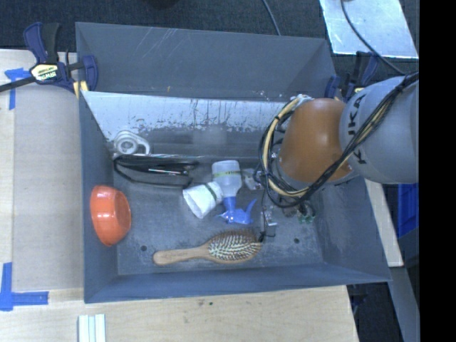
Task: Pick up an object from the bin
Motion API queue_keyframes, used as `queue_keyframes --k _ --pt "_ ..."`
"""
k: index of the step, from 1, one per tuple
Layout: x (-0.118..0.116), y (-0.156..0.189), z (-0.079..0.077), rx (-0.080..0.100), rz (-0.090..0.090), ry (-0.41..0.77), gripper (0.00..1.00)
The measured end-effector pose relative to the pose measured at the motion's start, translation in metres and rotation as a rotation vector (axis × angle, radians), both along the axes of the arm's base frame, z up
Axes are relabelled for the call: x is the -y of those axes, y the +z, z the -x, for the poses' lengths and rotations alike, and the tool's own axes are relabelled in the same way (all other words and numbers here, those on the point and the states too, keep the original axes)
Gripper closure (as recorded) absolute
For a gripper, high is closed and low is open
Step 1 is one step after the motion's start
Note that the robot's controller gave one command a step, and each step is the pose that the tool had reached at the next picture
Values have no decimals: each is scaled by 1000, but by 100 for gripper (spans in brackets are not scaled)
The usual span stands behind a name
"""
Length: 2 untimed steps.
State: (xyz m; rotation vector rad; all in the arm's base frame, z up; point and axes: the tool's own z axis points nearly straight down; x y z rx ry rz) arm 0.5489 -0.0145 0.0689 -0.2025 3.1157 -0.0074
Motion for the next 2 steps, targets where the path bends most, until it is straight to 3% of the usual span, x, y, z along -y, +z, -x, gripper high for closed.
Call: queue_keyframes --k 1,2 --pt "-7 2 24 12 4 79 0" --pt "-19 5 5 16 3 24 100"
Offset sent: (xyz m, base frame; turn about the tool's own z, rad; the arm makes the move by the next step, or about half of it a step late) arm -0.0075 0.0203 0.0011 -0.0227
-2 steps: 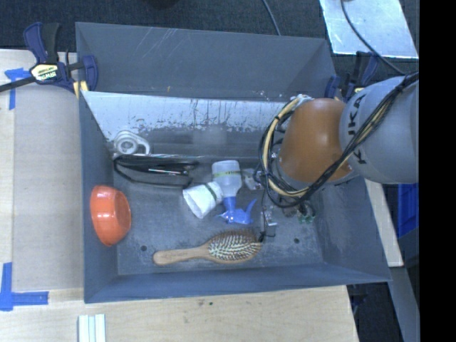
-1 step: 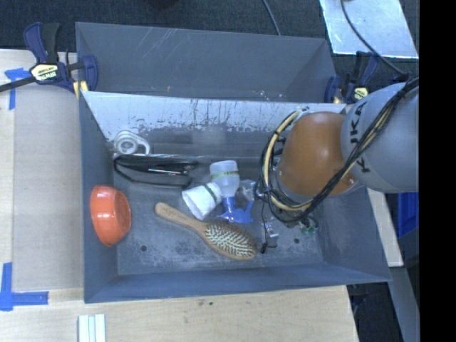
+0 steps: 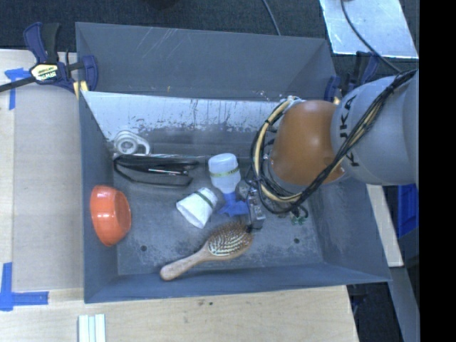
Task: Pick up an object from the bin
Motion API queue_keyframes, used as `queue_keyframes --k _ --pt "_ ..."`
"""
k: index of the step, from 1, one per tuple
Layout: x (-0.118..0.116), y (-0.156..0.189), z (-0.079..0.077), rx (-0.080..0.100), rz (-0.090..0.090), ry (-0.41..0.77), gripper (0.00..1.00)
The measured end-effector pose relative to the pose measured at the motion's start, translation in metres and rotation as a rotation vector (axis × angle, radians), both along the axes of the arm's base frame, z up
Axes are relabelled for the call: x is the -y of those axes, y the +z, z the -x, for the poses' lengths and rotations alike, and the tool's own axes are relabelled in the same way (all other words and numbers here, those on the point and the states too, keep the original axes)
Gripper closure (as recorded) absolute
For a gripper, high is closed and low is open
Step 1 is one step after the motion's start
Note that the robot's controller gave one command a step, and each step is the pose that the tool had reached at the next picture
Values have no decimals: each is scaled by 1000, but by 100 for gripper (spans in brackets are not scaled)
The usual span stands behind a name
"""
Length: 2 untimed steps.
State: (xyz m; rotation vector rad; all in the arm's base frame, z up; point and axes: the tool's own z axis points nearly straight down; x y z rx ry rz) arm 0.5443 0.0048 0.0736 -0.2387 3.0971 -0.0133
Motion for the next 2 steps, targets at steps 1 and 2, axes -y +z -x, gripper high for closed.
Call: queue_keyframes --k 1,2 --pt "-1 -3 2 -7 -1 1 100" --pt "-1 -3 2 -7 -1 1 100"
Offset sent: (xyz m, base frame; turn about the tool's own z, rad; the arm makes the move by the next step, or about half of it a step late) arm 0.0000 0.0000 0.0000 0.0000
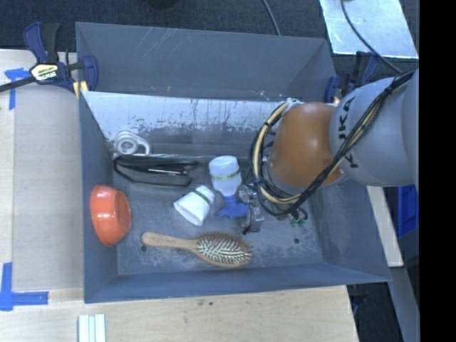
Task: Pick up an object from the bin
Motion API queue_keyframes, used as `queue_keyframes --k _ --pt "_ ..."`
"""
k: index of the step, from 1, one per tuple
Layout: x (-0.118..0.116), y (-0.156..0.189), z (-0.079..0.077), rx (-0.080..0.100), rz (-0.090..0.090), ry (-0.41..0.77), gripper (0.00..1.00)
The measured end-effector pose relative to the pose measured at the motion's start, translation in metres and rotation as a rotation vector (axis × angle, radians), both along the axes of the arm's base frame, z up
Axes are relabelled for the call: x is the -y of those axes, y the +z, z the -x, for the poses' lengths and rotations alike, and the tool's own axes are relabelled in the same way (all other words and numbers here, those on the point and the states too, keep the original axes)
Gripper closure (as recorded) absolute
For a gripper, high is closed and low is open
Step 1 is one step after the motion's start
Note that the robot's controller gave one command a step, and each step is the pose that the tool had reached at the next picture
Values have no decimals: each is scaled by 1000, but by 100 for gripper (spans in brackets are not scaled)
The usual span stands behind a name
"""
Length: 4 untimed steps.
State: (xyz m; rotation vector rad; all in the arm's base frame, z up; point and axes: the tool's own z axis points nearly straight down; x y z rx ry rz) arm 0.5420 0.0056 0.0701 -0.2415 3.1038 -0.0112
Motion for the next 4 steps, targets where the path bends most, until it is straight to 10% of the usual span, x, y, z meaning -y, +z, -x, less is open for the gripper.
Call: queue_keyframes --k 4 --pt "-21 1 13 2 0 15 100"
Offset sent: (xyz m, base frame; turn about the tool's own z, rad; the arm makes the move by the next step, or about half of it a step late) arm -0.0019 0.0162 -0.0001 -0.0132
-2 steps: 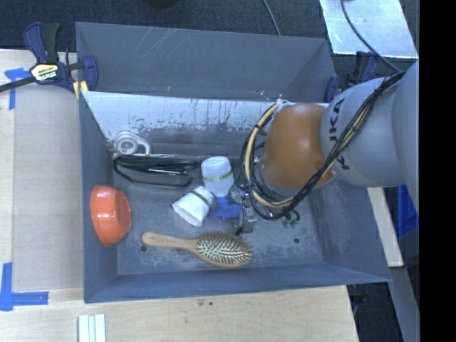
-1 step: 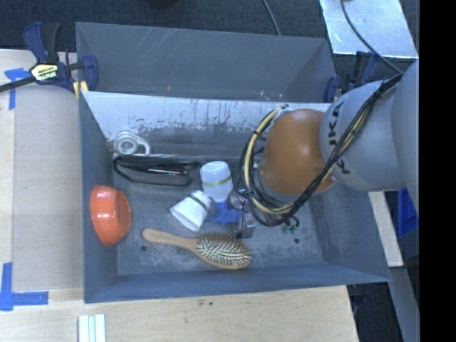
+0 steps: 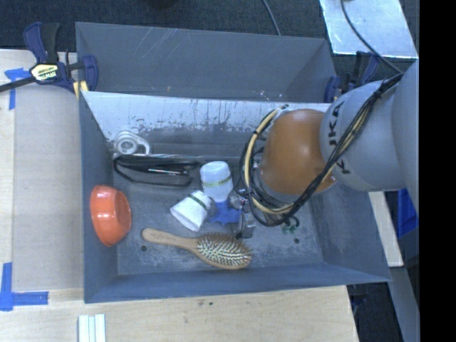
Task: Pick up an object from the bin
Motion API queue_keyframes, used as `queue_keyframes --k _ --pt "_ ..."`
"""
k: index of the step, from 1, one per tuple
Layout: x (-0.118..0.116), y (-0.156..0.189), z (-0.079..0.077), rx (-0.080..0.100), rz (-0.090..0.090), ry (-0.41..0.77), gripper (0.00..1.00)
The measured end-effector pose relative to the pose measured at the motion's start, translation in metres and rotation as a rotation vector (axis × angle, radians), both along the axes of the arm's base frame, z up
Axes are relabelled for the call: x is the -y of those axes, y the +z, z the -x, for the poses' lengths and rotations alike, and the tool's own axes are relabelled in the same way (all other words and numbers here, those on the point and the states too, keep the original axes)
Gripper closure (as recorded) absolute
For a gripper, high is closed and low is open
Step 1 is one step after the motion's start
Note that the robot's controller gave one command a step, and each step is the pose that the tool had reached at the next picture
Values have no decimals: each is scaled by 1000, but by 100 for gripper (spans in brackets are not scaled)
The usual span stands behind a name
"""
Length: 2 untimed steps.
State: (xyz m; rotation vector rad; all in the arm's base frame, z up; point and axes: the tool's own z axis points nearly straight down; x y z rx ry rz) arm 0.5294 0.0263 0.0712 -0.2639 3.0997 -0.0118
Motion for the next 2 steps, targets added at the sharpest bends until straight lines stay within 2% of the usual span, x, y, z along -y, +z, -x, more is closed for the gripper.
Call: queue_keyframes --k 1,2 --pt "1 3 2 -2 -1 -14 100" --pt "-6 16 -2 3 0 0 100"
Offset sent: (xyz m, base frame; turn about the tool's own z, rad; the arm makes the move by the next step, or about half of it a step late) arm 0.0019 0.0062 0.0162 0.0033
